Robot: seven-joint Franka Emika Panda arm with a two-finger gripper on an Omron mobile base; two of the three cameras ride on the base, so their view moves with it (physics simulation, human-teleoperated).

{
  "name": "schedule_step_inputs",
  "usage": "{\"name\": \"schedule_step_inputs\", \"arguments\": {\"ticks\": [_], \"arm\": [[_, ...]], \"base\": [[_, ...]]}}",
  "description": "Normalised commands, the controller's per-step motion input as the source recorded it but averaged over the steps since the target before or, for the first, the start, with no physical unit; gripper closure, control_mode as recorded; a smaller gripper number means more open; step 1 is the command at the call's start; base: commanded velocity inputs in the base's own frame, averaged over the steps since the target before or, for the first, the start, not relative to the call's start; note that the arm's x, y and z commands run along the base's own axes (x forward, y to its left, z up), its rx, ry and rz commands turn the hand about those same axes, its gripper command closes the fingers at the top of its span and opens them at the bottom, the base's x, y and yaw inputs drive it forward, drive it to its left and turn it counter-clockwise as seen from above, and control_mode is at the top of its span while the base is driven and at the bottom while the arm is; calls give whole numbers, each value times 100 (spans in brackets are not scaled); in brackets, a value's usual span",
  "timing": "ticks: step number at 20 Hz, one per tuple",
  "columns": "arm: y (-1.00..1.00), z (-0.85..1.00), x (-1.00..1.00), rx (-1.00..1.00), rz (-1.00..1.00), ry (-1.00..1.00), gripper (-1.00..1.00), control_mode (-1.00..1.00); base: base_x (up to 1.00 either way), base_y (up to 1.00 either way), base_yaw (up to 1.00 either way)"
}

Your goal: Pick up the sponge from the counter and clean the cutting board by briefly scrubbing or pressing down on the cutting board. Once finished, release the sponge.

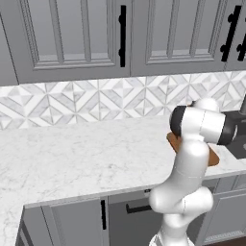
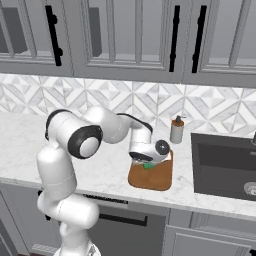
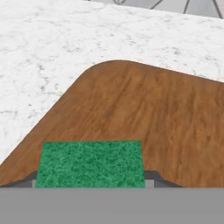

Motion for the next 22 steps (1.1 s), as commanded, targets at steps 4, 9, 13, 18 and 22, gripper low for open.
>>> {"name": "schedule_step_inputs", "arguments": {"ticks": [4, 9, 13, 18, 22], "arm": [[-1, -9, -54, 0, -5, 9, 100, -100], [-9, -4, -55, 0, -7, 14, 100, -100], [-16, -6, -58, 0, -7, 13, 100, -100], [-15, -6, -35, 0, -6, 12, 100, -100], [-17, 0, 12, 0, -5, 4, 100, -100]], "base": [[0, 0, 0], [0, 0, 0], [0, 0, 0], [0, 0, 0], [0, 0, 0]]}}
